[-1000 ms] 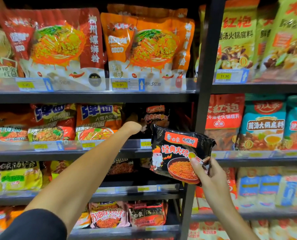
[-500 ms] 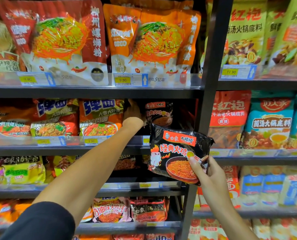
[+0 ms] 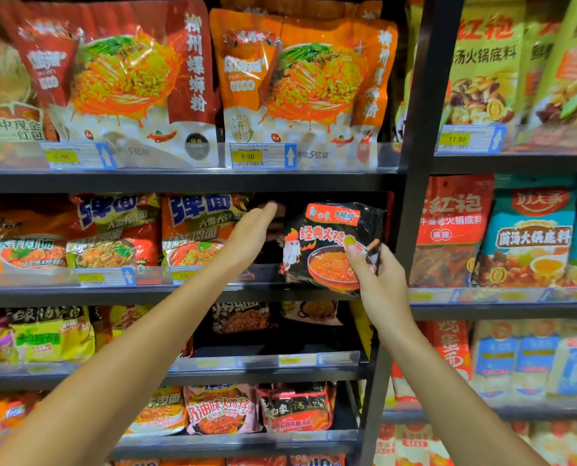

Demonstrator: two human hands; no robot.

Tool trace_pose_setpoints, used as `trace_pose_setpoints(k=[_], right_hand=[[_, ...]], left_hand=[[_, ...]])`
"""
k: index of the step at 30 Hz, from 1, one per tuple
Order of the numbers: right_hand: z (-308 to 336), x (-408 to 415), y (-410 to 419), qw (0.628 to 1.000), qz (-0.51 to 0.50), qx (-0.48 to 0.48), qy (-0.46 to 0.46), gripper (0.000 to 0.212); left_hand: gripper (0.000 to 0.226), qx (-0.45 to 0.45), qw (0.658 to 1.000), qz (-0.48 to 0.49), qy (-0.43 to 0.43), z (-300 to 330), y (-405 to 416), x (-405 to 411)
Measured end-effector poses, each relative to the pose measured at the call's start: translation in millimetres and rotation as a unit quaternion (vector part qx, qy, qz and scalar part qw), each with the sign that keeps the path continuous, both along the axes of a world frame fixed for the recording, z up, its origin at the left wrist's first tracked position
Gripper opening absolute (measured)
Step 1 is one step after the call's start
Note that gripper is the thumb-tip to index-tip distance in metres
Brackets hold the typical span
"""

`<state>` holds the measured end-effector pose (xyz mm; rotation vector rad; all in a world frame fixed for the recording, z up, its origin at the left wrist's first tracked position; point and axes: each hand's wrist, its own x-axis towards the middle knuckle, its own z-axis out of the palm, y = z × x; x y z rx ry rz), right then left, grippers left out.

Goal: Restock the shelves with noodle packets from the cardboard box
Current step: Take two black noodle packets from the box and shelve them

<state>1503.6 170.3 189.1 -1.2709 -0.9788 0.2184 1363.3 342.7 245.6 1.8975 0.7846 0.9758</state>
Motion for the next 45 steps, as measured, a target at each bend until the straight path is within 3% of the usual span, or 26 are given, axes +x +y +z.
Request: trace_pose_setpoints(k=[2,5,11,17,22,34,38,41,45], right_hand=[[7.4,2.7,12.9,1.000,0.004,-0.009,0.007,0.022],[17.1,5.0,29.1,1.000,0.004,-0.021,0.005,0.028],[25.7,5.0,50.7,0.997,-0.017,-0.069,-0.029,0.043],[33.8,10.9,62.4,0.993,-0.039,-0.100,-0.057,0.031],[35.6,11.5,69.1,0.985,-0.062,-0.133,-0.088,0.032],[33.3,26.1,82.2,0.936,-0.190,-0.252,-0.156,0.029],[30.3,29.2,83.0,0.912,-0.210,-0.290,-0.201,0.037],[28.9,25.4,75.2,0.917,-0.217,-0.260,-0.213,0.026],[11.7,17.9,63.4,0.933,-0.187,-0.161,-0.261,0.051]], left_hand=[[0.048,0.041,0.998,-0.043,-0.013,-14.8,-2.0,-11.9],[0.069,0.084,0.994,-0.070,0.018,-30.0,-2.9,-18.4],[0.078,0.085,0.996,-0.030,-0.025,-28.7,-2.8,-17.2],[0.072,0.116,0.991,0.034,0.062,-30.0,3.8,-10.2],[0.047,0.132,0.984,0.069,0.096,-26.7,1.9,-4.9],[0.016,0.217,0.954,0.077,0.194,-28.1,-5.7,0.6],[0.022,0.236,0.942,0.054,0.231,-33.7,-9.2,0.5],[0.029,0.250,0.929,0.072,0.264,-35.4,-14.0,4.9],[0.035,0.274,0.912,0.095,0.292,-36.8,-19.6,13.8]])
